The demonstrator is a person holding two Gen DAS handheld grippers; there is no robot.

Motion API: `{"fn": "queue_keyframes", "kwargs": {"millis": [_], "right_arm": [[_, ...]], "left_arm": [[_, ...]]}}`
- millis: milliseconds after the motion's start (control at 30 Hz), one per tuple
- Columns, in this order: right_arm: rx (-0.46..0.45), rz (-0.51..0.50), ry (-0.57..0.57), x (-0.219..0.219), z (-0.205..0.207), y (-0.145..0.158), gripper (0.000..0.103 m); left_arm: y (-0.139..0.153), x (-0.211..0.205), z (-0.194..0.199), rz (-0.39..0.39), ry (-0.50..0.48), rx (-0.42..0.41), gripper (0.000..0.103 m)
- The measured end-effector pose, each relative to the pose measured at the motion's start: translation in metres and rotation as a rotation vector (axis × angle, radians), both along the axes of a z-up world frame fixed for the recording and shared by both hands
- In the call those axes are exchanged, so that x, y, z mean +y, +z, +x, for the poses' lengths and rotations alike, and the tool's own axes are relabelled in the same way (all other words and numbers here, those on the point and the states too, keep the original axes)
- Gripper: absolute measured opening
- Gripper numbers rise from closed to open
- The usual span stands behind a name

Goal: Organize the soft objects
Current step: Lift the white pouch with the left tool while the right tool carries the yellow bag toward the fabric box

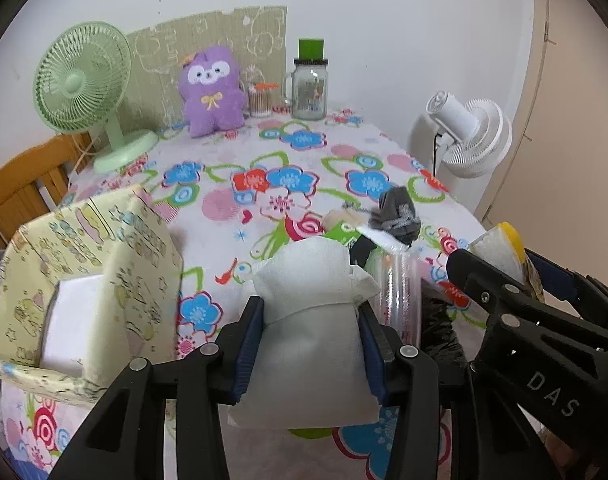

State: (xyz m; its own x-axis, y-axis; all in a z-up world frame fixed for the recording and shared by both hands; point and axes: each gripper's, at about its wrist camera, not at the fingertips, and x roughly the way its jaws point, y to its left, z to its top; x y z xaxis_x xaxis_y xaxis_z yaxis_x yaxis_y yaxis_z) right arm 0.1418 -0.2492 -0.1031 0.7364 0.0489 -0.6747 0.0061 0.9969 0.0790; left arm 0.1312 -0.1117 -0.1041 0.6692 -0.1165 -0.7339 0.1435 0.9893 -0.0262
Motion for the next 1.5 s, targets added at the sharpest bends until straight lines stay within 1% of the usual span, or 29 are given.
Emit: {"fn": "queue_keyframes", "kwargs": {"millis": [267, 533, 800, 1233, 1500], "right_arm": [[-0.059, -0.016, 0.018, 0.007, -0.015, 0.026, 0.074], [-0.126, -0.03, 0.007, 0.011, -0.034, 0.054, 0.074], [-0.17, -0.032, 0.01, 0.016, -0.049, 0.075, 0.074], [-0.189, -0.056, 0.019, 0.039, -0.058, 0.087, 0.074], [-0.194, -0.063, 0.046, 0.061, -0.055, 0.089, 0.074]], "left_arm": [[0.026, 0.003, -0.018, -0.003, 0.007, -0.066, 0.047], [0.057, 0.004, -0.038, 0.003, -0.018, -0.134, 0.047], [0.078, 0.008, -0.052, -0.002, -0.027, -0.183, 0.047], [0.086, 0.026, -0.061, -0.002, -0.021, -0.201, 0.047], [0.089, 0.047, -0.057, 0.003, 0.004, -0.205, 0.047]]}}
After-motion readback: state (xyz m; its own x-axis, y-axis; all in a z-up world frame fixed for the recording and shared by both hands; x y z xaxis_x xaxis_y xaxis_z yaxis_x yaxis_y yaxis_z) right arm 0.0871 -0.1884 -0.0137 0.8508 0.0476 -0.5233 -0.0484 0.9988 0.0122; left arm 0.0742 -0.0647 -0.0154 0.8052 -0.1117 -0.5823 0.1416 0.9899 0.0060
